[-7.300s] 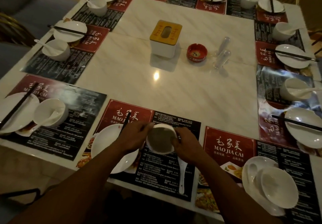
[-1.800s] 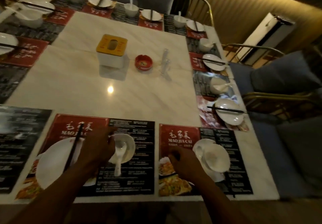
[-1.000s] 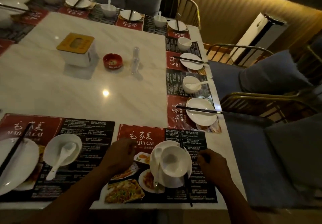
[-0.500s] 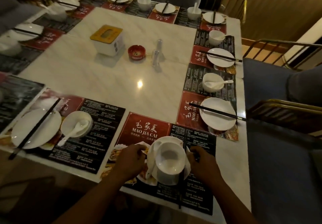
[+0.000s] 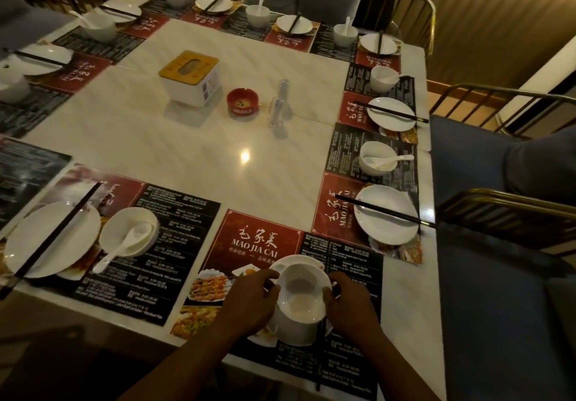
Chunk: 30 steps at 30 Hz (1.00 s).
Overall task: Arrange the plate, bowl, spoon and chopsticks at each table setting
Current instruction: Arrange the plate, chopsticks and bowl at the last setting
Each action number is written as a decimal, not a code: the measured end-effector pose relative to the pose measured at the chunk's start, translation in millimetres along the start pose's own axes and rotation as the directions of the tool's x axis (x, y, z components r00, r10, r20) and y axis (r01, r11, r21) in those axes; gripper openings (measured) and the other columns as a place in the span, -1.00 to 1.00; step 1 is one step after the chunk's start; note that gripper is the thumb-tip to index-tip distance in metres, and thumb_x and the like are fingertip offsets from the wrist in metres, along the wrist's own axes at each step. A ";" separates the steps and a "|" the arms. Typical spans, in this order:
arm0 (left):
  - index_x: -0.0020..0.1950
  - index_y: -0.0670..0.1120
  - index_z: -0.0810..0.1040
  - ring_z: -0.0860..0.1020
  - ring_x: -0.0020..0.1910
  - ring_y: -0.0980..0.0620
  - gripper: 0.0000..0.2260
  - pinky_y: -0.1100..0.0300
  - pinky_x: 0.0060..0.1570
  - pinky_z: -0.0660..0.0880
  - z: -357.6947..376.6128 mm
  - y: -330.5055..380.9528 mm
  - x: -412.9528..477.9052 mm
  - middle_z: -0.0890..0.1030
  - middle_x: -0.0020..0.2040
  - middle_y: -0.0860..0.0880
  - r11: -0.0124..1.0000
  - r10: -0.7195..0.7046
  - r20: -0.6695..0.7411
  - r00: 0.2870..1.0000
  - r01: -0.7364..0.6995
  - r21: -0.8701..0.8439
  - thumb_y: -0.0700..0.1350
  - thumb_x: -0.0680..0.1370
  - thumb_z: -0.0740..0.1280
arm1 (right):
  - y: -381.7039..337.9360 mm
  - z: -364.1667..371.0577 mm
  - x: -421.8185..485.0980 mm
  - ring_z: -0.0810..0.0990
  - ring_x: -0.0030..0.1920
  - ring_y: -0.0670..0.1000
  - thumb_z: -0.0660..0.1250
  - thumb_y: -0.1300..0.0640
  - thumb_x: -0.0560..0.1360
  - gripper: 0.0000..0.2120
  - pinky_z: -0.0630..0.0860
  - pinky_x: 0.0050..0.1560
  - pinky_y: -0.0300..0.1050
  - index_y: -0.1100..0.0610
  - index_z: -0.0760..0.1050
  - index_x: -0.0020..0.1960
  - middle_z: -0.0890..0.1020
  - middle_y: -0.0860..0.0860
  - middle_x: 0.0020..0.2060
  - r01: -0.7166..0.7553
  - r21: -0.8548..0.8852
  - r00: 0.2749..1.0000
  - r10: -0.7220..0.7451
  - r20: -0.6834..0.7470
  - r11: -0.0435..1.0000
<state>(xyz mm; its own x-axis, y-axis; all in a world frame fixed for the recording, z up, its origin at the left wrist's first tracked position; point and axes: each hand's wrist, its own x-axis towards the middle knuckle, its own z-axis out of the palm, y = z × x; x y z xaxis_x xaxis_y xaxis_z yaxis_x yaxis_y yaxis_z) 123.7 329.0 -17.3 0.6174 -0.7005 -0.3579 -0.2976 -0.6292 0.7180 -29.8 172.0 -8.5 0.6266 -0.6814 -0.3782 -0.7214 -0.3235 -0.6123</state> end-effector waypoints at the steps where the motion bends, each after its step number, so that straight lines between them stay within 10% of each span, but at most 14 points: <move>1: 0.29 0.10 0.55 0.59 -0.09 0.24 -0.75 0.22 0.00 0.57 -1.6 2.0 2.6 0.64 0.03 0.16 1.000 0.015 -0.006 1.000 -0.015 -0.006 -0.01 0.61 0.32 | 0.5 -3.9 -0.3 0.51 -0.23 -0.31 0.36 0.05 0.56 -0.83 0.33 -0.36 -0.46 -0.21 0.45 0.02 0.50 -0.30 -0.24 -0.001 0.007 1.000 0.001 -0.018 1.000; 13: 0.28 0.06 0.56 0.56 -0.15 0.30 -0.76 0.47 -0.23 0.40 8.0 28.0 37.9 0.57 -0.03 0.21 0.990 0.135 -0.047 0.990 -0.133 0.041 -0.04 0.61 0.32 | 69.8 -85.9 23.0 0.68 -0.18 0.02 0.34 0.10 0.57 -0.77 0.67 -0.12 0.10 0.01 0.54 0.22 0.68 0.01 -0.09 -0.224 0.186 0.924 0.269 -0.271 0.957; 25: -0.03 0.08 0.62 0.60 -0.16 0.19 -0.86 0.25 -0.13 0.58 -10.1 -8.0 27.4 0.65 -0.12 0.15 0.997 -0.026 -0.139 0.990 0.035 0.062 -0.18 0.55 0.38 | 77.9 -79.8 43.4 0.67 -0.06 0.08 0.35 0.04 0.57 -0.67 0.65 0.00 0.11 0.07 0.50 0.32 0.68 0.08 0.01 -0.292 0.211 0.915 0.336 -0.222 0.933; 30: -0.16 0.24 0.49 0.58 -0.20 0.23 -0.71 0.26 -0.21 0.59 -13.5 -14.0 26.4 0.57 -0.19 0.26 0.996 -0.052 -0.169 0.984 0.063 0.061 -0.19 0.54 0.38 | 33.8 -76.5 24.9 0.58 -0.04 0.03 0.32 0.04 0.58 -0.85 0.59 -0.10 0.00 0.05 0.49 0.12 0.57 0.01 0.00 -0.107 -0.101 0.859 0.041 -0.510 0.989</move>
<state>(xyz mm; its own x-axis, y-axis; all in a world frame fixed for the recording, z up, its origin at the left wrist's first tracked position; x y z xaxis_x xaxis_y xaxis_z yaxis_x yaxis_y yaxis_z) 154.0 323.9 -28.7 0.7459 -0.6003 -0.2886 -0.3022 -0.6912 0.6565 -61.2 93.9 14.5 0.3586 -0.9335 0.0039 -0.8104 -0.3133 -0.4950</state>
